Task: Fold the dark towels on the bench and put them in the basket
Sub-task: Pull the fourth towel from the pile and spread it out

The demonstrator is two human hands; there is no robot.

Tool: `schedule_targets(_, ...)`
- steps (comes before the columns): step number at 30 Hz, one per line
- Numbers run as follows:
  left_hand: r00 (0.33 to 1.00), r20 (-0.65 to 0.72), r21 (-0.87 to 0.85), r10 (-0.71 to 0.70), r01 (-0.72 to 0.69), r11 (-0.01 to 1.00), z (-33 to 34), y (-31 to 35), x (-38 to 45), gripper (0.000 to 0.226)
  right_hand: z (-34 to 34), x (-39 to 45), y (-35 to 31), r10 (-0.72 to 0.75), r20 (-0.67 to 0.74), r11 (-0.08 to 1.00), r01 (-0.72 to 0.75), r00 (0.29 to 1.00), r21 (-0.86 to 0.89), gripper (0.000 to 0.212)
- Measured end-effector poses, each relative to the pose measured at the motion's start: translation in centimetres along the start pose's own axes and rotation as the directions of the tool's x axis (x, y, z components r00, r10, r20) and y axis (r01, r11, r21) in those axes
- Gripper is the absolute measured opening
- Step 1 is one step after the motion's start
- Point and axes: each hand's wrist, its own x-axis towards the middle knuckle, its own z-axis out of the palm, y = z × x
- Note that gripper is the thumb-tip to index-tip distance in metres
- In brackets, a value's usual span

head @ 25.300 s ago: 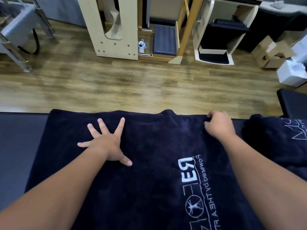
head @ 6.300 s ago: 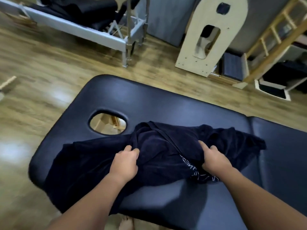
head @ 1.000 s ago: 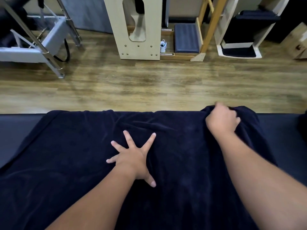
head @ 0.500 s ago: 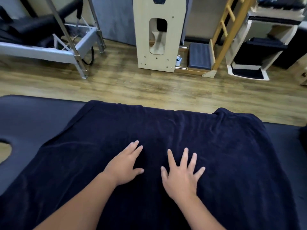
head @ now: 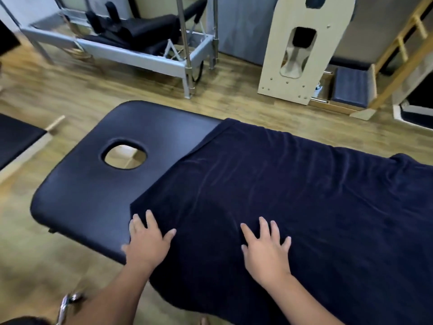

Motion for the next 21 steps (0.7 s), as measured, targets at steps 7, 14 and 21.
schedule_targets(7,0.995,0.035,-0.235,-0.093,0.099,0.967,-2.1,-1.9,1.1,0.034,1.0,0.2,-1.9,0.025,-0.215,1.0,-0.024,0.976,0.006,0.024)
schedule_targets(14,0.975,0.221,-0.05,0.012,-0.001,0.999,-3.6,-7.4,-0.3,0.007,-0.5,-0.3,-4.0,-0.125,-0.055,0.991,0.121,0.991,-0.061,0.013)
schedule_targets(21,0.913,0.387,0.36,-0.131,-0.019,0.933,-4.2,-11.0,-1.9,0.043,-0.8,-4.1,-5.5,-0.478,0.218,0.878,0.473,0.851,0.076,0.026)
